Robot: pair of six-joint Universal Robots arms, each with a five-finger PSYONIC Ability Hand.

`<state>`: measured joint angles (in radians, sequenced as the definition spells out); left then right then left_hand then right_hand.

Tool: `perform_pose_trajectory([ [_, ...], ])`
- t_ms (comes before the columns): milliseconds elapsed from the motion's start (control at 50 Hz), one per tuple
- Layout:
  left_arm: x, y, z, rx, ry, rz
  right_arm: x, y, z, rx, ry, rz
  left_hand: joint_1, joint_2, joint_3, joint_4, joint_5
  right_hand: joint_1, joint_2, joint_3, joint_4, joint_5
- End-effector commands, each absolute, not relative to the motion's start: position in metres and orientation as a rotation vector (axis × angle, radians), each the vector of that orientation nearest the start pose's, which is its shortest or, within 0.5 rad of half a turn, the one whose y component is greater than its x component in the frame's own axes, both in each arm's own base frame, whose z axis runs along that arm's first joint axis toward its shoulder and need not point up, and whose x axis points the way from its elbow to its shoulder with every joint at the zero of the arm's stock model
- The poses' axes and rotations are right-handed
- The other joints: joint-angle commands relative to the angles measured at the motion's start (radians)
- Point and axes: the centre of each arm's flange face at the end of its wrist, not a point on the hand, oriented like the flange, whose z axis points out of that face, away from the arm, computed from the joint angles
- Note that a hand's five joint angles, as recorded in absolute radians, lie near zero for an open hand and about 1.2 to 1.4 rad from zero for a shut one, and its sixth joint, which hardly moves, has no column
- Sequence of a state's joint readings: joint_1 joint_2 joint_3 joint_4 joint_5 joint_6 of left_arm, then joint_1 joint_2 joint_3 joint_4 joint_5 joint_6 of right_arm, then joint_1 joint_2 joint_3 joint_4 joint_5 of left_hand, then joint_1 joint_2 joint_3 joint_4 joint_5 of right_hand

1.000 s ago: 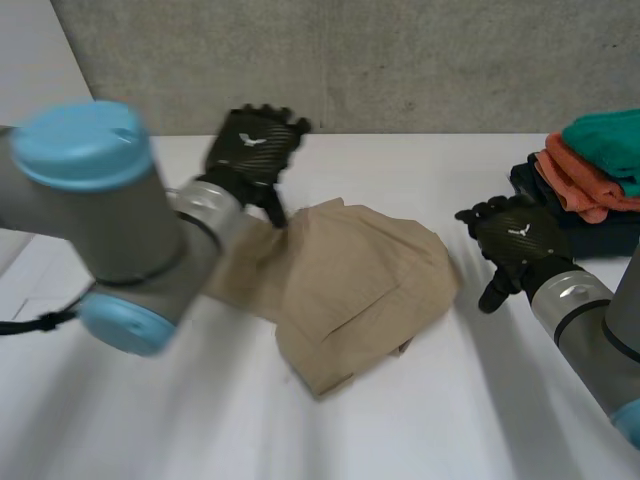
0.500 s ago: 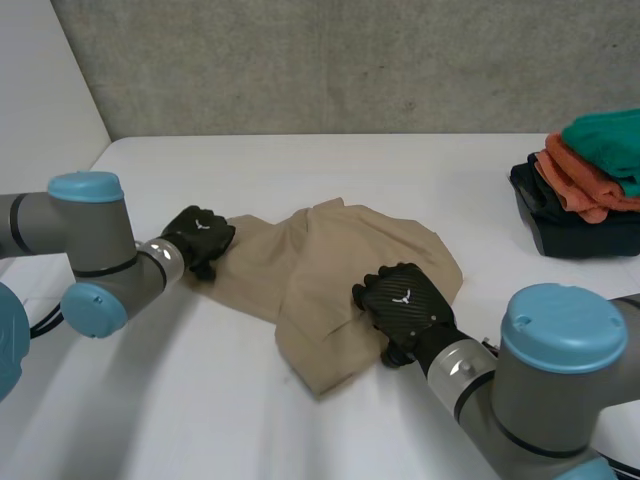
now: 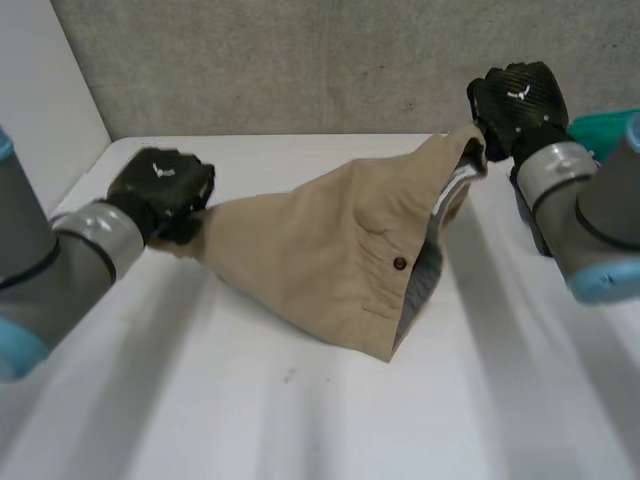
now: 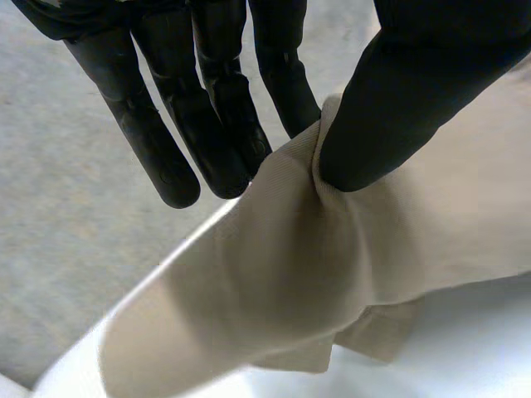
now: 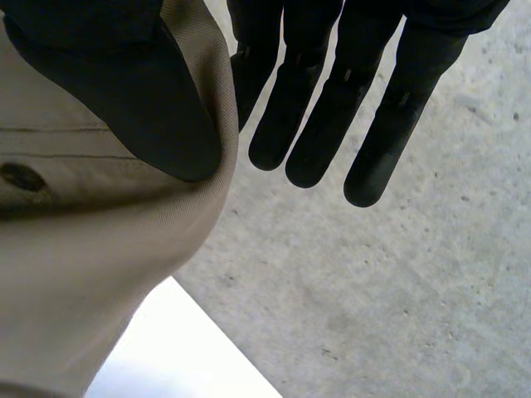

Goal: Fold the laundry.

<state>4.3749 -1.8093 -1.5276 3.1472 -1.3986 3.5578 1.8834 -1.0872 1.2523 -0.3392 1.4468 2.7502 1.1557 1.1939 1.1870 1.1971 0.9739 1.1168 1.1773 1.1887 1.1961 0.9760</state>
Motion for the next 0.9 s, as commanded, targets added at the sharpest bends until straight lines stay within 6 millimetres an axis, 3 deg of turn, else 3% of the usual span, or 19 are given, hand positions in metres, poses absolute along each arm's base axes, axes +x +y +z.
perform_pose_trajectory([
  [20, -0.281, -0.229, 0.208, 1.216, 2.332, -2.053, 0.278, -0.424, 0.22, -0.769, 1.813, -2.402, 0.241, 0.202, 0.209, 0.199, 0.248, 0.279, 0.219, 0.208, 0.2, 0.246],
  [60, -0.284, -0.23, 0.201, 1.208, 2.343, -2.044, 0.28, -0.436, 0.214, -0.725, 1.773, -2.45, 0.241, 0.202, 0.209, 0.199, 0.248, 0.249, 0.188, 0.177, 0.169, 0.215],
  [80, -0.283, -0.234, 0.197, 1.164, 2.342, -2.037, 0.28, -0.438, 0.212, -0.717, 1.769, -2.461, 0.241, 0.202, 0.209, 0.199, 0.248, 0.068, 0.008, -0.004, -0.011, 0.034],
  [100, -0.283, -0.235, 0.197, 1.142, 2.339, -2.032, 0.279, -0.443, 0.209, -0.688, 1.769, -2.487, 0.241, 0.202, 0.209, 0.199, 0.248, -0.544, -0.605, -0.616, -0.623, -0.578],
  [120, -0.282, -0.236, 0.197, 1.122, 2.332, -2.032, 0.277, -0.445, 0.208, -0.667, 1.777, -2.505, 0.241, 0.202, 0.209, 0.199, 0.248, -0.914, -0.974, -0.985, -0.993, -0.947],
  [160, -0.28, -0.239, 0.199, 1.065, 2.309, -2.027, 0.274, -0.447, 0.208, -0.623, 1.8, -2.527, 0.241, 0.202, 0.209, 0.199, 0.248, -0.942, -1.003, -1.014, -1.022, -0.976],
  [240, -0.276, -0.241, 0.206, 1.021, 2.279, -2.039, 0.268, -0.436, 0.233, -0.562, 1.838, -2.56, 0.241, 0.202, 0.209, 0.199, 0.248, -0.942, -1.003, -1.014, -1.022, -0.976],
  [320, -0.272, -0.239, 0.22, 0.998, 2.241, -2.083, 0.253, -0.4, 0.267, -0.598, 1.969, -2.488, 0.241, 0.202, 0.209, 0.199, 0.248, -0.942, -1.003, -1.014, -1.022, -0.976],
  [340, -0.272, -0.239, 0.222, 0.994, 2.236, -2.09, 0.25, -0.38, 0.279, -0.628, 2.018, -2.436, 0.241, 0.202, 0.209, 0.199, 0.248, -0.942, -1.003, -1.014, -1.022, -0.976],
  [400, -0.271, -0.239, 0.231, 0.976, 2.21, -2.126, 0.239, -0.342, 0.287, -0.677, 2.162, -2.285, 0.241, 0.202, 0.209, 0.199, 0.248, -0.942, -1.003, -1.014, -1.022, -0.976],
  [440, -0.268, -0.242, 0.236, 0.957, 2.194, -2.14, 0.238, -0.324, 0.277, -0.715, 2.248, -2.161, 0.241, 0.202, 0.209, 0.199, 0.248, -0.942, -1.003, -1.014, -1.022, -0.976],
  [480, -0.266, -0.246, 0.24, 0.937, 2.181, -2.152, 0.243, -0.294, 0.248, -0.767, 2.37, -1.912, 0.241, 0.202, 0.209, 0.199, 0.248, -0.942, -1.003, -1.014, -1.022, -0.976],
  [500, -0.266, -0.247, 0.241, 0.933, 2.176, -2.157, 0.257, -0.269, 0.235, -0.796, 2.372, -1.771, 0.241, 0.202, 0.209, 0.199, 0.248, -0.848, -0.908, -0.92, -0.927, -0.882],
  [540, -0.267, -0.248, 0.245, 0.931, 2.163, -2.175, 0.269, -0.245, 0.223, -0.808, 2.355, -1.657, 0.241, 0.202, 0.209, 0.199, 0.248, -0.821, -0.881, -0.892, -0.9, -0.854],
  [560, -0.268, -0.249, 0.246, 0.928, 2.16, -2.181, 0.278, -0.223, 0.214, -0.807, 2.33, -1.573, 0.241, 0.202, 0.209, 0.199, 0.248, -0.797, -0.858, -0.869, -0.877, -0.831],
  [640, -0.268, -0.25, 0.25, 0.922, 2.15, -2.197, 0.292, -0.198, 0.191, -0.787, 2.301, -1.471, 0.241, 0.202, 0.209, 0.199, 0.248, -0.715, -0.775, -0.787, -0.794, -0.749],
  [800, -0.271, -0.25, 0.253, 0.925, 2.141, -2.214, 0.317, -0.192, 0.128, -0.849, 2.273, -1.502, 0.241, 0.202, 0.209, 0.199, 0.248, -0.577, -0.638, -0.649, -0.656, -0.611],
  [900, -0.272, -0.251, 0.257, 0.921, 2.127, -2.231, 0.32, -0.204, 0.122, -0.815, 2.286, -1.609, 0.241, 0.202, 0.209, 0.199, 0.248, -0.524, -0.584, -0.596, -0.603, -0.558],
])
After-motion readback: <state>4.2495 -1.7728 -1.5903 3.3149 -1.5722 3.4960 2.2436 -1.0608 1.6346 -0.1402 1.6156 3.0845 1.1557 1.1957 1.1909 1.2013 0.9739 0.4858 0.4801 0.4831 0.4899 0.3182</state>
